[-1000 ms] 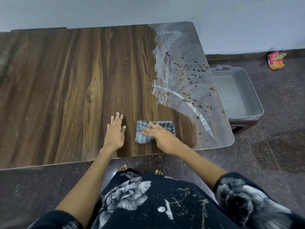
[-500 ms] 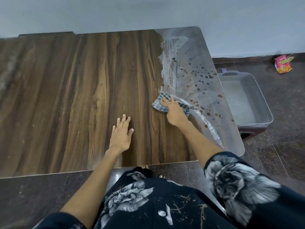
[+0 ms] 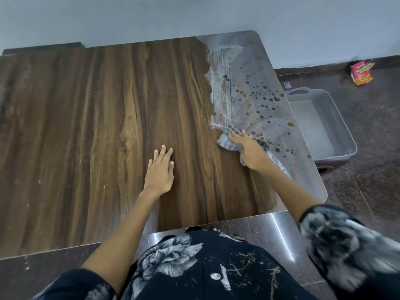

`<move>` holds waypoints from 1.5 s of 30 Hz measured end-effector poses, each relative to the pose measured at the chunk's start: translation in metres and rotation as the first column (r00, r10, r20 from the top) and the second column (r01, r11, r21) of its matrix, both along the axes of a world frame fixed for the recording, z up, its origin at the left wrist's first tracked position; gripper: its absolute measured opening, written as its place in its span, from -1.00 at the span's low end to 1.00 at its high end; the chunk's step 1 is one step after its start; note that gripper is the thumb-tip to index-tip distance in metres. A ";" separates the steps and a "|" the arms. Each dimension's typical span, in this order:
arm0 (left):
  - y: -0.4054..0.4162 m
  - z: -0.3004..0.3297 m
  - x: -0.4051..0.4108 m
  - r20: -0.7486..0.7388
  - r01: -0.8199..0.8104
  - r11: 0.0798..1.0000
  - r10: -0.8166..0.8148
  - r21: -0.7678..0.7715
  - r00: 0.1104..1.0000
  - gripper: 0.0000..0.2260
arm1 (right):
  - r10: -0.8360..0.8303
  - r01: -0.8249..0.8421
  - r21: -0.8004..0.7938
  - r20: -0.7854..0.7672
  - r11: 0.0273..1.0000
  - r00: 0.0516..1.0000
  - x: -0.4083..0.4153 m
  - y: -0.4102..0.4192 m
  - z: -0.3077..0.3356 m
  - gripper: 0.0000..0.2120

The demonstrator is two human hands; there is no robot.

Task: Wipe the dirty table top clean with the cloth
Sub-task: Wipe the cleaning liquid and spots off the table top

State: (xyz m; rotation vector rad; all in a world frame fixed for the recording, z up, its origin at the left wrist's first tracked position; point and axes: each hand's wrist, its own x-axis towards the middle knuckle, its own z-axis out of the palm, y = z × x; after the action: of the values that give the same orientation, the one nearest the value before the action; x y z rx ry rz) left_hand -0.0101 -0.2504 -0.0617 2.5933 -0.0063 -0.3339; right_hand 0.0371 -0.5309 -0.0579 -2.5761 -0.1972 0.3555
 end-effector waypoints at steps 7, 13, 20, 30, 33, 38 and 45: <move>0.005 0.002 0.007 -0.021 0.036 0.999 -0.035 0.007 0.999 -0.59 | 0.111 -0.111 -0.003 0.013 0.994 0.994 -0.008 0.080 -0.001 -0.30; 0.010 0.000 0.013 -0.009 0.076 0.997 -0.076 0.001 0.997 -0.58 | 0.163 -0.163 -0.025 0.025 0.986 0.986 -0.062 0.030 -0.006 -0.24; 0.012 0.000 0.014 -0.019 0.107 0.994 -0.107 0.009 0.994 -0.57 | -0.118 0.116 -0.095 -0.022 0.989 0.993 0.044 0.036 0.002 -0.33; 0.010 -0.001 0.041 -0.025 0.089 0.996 -0.089 -0.002 0.996 -0.56 | 0.145 -0.143 -0.062 0.043 0.988 0.988 -0.033 0.059 0.002 -0.25; 0.007 -0.001 0.048 -0.024 0.081 0.997 -0.081 -0.008 0.996 -0.56 | -0.083 0.088 -0.101 0.048 0.991 0.995 0.004 0.027 0.008 -0.27; 0.001 0.001 0.060 -0.034 0.052 0.999 -0.052 -0.009 0.998 -0.56 | -0.116 0.116 -0.125 0.007 0.985 0.993 0.102 0.047 0.017 -0.34; -0.004 0.001 0.084 -0.035 0.037 0.999 -0.038 -0.014 0.999 -0.56 | 0.251 -0.251 -0.020 -0.003 0.968 0.968 0.046 0.076 0.016 -0.26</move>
State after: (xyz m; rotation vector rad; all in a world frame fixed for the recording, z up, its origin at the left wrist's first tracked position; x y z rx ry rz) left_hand 0.0736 -0.2549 -0.0604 2.5767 -0.0444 -0.3923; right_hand 0.0828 -0.4551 -0.0422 -2.5753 -0.5258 0.4527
